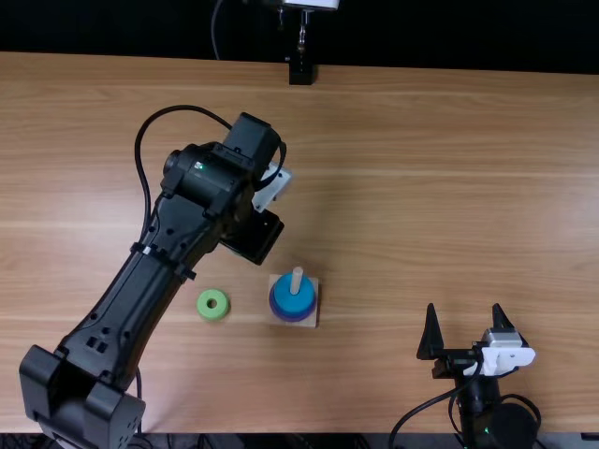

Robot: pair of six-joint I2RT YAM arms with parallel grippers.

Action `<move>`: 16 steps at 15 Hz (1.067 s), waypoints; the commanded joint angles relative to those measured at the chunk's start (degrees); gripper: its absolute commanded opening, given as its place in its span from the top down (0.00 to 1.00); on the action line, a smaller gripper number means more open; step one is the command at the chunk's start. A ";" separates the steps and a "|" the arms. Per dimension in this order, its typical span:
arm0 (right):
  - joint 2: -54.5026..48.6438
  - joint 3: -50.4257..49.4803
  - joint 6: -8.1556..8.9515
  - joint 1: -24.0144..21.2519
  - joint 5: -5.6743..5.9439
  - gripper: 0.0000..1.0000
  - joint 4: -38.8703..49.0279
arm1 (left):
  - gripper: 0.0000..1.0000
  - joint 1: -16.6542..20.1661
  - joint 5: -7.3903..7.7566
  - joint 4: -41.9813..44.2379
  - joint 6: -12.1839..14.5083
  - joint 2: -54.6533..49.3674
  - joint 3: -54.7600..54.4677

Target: Build the Hanoi tower: stack the rings onto the peg from bottom to top in this color order: purple, dark blue, light blue, dark green, light green, yellow, orange.

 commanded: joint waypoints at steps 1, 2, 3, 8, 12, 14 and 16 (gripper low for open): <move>-0.40 -0.38 0.13 -0.52 -0.32 0.00 -0.27 | 1.00 -1.30 0.05 -1.01 -2.26 -2.82 2.93; -0.40 -0.38 0.03 -0.61 -0.32 0.00 -0.27 | 1.00 -2.00 -0.16 -2.06 -3.73 -3.00 3.64; -0.40 -0.38 0.03 -0.61 -0.32 0.00 -0.27 | 1.00 -2.53 -0.16 -2.59 -4.26 -3.00 4.87; -0.40 -0.38 0.03 -0.61 -0.32 0.00 -0.27 | 1.00 -5.78 0.05 -3.43 -8.80 -3.09 6.98; -0.40 -0.38 0.03 -0.61 -0.32 0.00 -0.27 | 1.00 -8.68 0.16 -3.33 -9.64 -3.09 8.12; -0.40 -0.38 0.03 -0.61 -0.32 0.00 -0.17 | 1.00 -9.91 0.05 -3.43 -11.54 -3.00 8.30; -0.40 -0.38 0.13 -0.61 -0.32 0.00 -0.27 | 1.00 -10.70 0.05 -3.33 -12.38 -3.00 8.30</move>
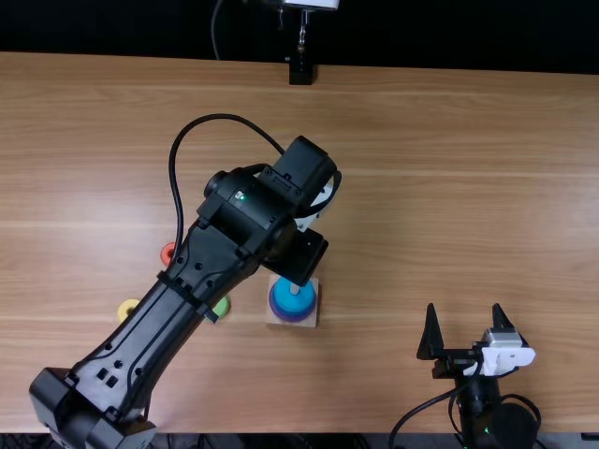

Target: Build the Hanoi tower: stack the rings onto the peg from bottom to top in this color order: purple, dark blue, light blue, dark green, light green, yellow, orange.

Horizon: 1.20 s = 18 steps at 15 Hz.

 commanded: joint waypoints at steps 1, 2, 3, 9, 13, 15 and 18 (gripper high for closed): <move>-0.40 -0.36 0.03 -0.54 -0.35 0.00 -0.14 | 1.00 -0.85 -0.10 -0.01 -1.34 -1.88 1.89; -0.40 -0.36 0.03 -0.63 -0.35 0.00 -0.25 | 1.00 -0.93 -0.10 -0.01 -1.34 -1.88 1.89; -0.40 -0.36 0.13 -0.63 -0.35 0.00 -0.14 | 1.00 -0.93 -0.21 -0.01 -1.34 -1.88 1.89; -0.40 -0.36 0.03 -0.63 -0.35 0.00 -0.25 | 1.00 -2.87 -0.42 -0.11 -2.71 -1.71 1.72; -0.40 -0.36 0.03 -0.63 -0.35 0.00 -0.25 | 1.00 -3.04 -0.42 -0.11 -2.82 -1.62 1.54; -0.40 -0.36 0.03 -0.63 -0.35 0.00 -0.25 | 1.00 -3.22 -0.42 -0.11 -2.82 -1.62 1.19; -0.40 -0.36 0.03 -0.63 -0.35 0.00 -0.25 | 1.00 -3.22 -0.31 -0.11 -2.82 -1.44 0.92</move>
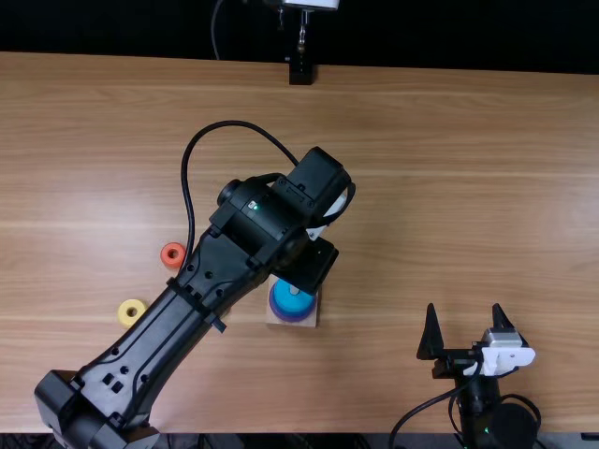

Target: Build the Hanoi tower: stack the rings onto the peg from bottom to top in this color order: purple, dark blue, light blue, dark green, light green, yellow, orange.

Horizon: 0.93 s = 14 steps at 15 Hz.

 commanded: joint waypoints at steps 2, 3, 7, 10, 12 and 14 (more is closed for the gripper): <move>-0.40 -0.36 -0.01 -0.63 -0.35 0.00 -0.29 | 1.00 -0.88 -0.16 -0.09 -0.83 -1.44 0.22; -0.40 -0.36 -0.01 -0.63 -0.35 0.00 -0.19 | 1.00 -0.88 -0.16 -0.09 -0.83 -1.36 0.05; -0.40 -0.36 -0.01 -0.63 -0.35 0.00 -0.29 | 1.00 -0.88 -0.16 -0.09 -0.83 -1.18 -1.27; -0.40 -0.36 -0.01 -0.63 -0.35 0.00 -0.29 | 1.00 -0.88 -0.05 -0.09 -0.83 -1.18 -2.33; -0.40 -0.36 -0.01 -0.63 -0.35 0.00 -0.29 | 1.00 -0.97 -0.05 0.02 -0.83 -1.09 -3.12; -0.40 -0.36 -0.01 -0.63 -0.35 0.00 -0.29 | 1.00 -1.41 -0.05 0.02 -0.93 -1.00 -3.21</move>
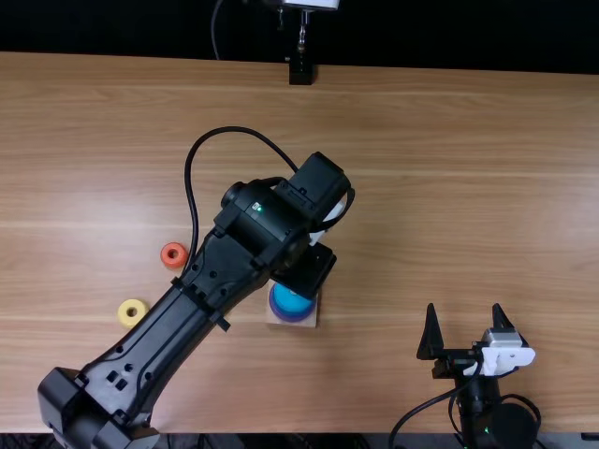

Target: Build the Hanoi tower: stack the rings onto the peg from bottom to top in this color order: purple, dark blue, light blue, dark green, light green, yellow, orange.

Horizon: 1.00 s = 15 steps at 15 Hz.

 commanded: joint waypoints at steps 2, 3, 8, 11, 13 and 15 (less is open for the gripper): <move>-0.40 -0.36 0.03 -0.61 -0.35 0.00 -0.25 | 1.00 -1.17 -0.07 -0.05 -0.83 -0.56 -0.87; -0.40 -0.36 0.03 -0.52 -0.35 0.00 -0.14 | 1.00 -1.26 -0.07 -0.05 -0.83 -0.48 -0.87; -0.40 -0.36 0.03 -0.61 -0.35 0.00 -0.25 | 1.00 -1.43 -0.07 0.16 -0.83 0.31 -0.87; -0.40 -0.36 0.03 -0.61 -0.35 0.00 -0.14 | 1.00 -1.43 -0.07 0.69 -0.83 0.40 -0.87; -0.40 -0.36 0.03 -0.61 -0.35 0.00 -0.25 | 1.00 -1.26 -0.18 0.79 -0.72 0.40 -0.96; -0.40 -0.36 0.03 -0.61 -0.35 0.00 -0.14 | 1.00 -1.08 -0.18 0.79 -0.72 0.93 -0.96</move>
